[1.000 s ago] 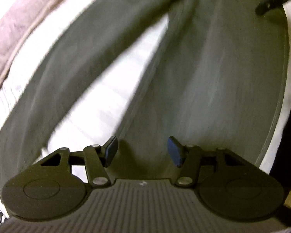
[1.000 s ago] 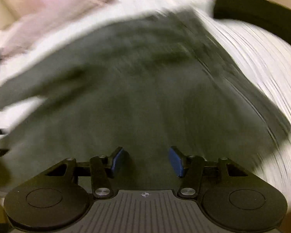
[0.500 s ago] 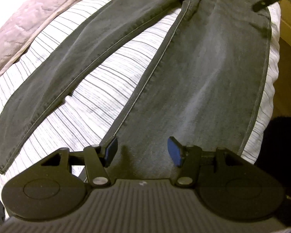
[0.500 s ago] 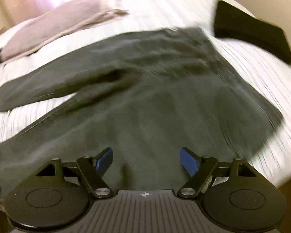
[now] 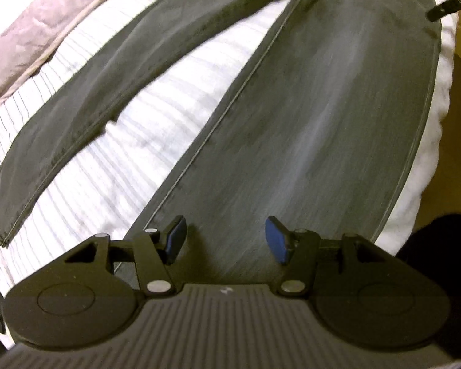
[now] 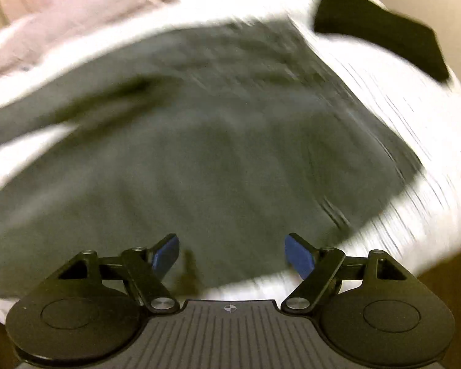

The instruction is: Fold clothes

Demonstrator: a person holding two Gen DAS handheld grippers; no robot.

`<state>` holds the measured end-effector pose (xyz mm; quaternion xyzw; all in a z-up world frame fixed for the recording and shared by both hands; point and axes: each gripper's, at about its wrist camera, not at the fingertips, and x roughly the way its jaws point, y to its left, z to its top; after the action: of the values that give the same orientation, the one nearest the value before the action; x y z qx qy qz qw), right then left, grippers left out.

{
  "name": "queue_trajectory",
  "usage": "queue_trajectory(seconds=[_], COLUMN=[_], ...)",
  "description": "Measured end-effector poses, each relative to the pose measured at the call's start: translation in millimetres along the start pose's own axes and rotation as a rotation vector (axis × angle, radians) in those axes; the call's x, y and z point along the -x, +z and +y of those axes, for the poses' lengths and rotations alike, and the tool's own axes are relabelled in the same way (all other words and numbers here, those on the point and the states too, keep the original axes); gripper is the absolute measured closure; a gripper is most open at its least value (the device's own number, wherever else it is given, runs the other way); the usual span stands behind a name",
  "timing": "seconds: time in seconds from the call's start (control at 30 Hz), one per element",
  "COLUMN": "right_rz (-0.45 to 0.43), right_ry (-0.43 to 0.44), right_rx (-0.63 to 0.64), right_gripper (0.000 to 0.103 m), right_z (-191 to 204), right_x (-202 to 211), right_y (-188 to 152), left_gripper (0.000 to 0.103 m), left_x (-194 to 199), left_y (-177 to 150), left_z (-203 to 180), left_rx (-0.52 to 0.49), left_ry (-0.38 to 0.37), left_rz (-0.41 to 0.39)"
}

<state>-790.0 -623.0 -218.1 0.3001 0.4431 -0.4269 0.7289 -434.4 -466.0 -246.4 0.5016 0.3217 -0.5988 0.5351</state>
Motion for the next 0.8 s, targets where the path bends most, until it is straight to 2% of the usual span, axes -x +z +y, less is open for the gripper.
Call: queue_trajectory(seconds=[0.1,0.2,0.23,0.33,0.43,0.57,0.8], right_rz=[-0.023,0.09,0.124,0.158,0.223,0.265,0.159], right_ry=[0.105,0.154,0.167,0.141,0.13,0.132,0.092], right_rx=[0.127,0.233,0.268,0.345,0.34,0.29,0.179], right_gripper=[0.024,0.023,0.017,0.01,0.006,0.005,0.005], right_z=[31,53,60,71,71,80,118], right_x=[-10,-39,-48,-43,-43,-31,14], right_y=[11,-1,-5,-20,-25,-17,-5], left_gripper=[0.051,0.051,0.05,0.05,0.05,0.046,0.044], left_x=[0,4,7,22,39,69,79], left_y=[1,-16,-26,-53,-78,-88,-78], left_z=[-10,-13,-12,-6,2,11,22], left_rx=[0.02,0.053,0.064,0.127,0.213,0.325,0.215], left_ry=[0.003,0.035,0.05,0.09,0.12,0.124,0.093], left_rz=[0.009,0.044,0.065,0.122,0.167,0.108,-0.001])
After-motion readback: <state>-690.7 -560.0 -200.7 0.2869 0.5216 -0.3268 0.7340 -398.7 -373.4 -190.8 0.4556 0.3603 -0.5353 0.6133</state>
